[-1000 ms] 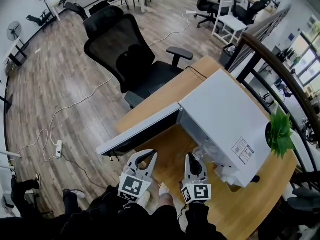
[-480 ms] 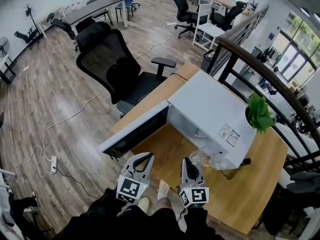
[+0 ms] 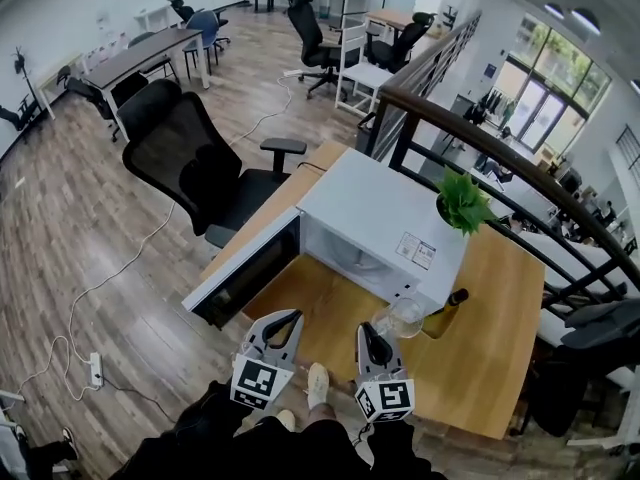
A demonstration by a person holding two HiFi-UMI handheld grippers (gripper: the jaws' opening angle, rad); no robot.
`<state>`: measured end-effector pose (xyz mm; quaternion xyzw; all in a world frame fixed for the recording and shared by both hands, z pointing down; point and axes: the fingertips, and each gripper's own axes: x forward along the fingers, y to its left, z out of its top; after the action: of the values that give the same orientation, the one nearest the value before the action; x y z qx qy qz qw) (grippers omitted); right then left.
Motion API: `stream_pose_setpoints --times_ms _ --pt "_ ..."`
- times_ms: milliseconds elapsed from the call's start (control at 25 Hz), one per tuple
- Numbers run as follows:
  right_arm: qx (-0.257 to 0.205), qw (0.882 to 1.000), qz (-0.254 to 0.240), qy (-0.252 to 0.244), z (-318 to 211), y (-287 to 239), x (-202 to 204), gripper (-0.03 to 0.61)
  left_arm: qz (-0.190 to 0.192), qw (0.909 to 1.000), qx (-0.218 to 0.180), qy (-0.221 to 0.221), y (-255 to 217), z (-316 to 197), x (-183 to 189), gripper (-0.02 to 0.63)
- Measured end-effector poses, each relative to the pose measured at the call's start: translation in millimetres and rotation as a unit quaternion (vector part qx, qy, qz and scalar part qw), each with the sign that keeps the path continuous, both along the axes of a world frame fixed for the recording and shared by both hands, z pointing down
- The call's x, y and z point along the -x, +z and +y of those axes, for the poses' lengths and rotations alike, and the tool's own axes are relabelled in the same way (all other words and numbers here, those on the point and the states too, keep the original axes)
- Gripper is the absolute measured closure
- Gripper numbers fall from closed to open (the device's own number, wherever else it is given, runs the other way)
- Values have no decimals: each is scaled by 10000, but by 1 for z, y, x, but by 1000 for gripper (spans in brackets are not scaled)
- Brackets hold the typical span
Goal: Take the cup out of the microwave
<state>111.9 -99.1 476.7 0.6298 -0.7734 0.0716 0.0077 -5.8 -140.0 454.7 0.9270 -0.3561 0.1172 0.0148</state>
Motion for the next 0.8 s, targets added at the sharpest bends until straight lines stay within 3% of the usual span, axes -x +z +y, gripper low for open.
stream_pose_setpoints --times_ms 800 --pt "-165 9912 386 1255 131 -24 -51 540 226 9910 -345 1277 -25 94 -61 588"
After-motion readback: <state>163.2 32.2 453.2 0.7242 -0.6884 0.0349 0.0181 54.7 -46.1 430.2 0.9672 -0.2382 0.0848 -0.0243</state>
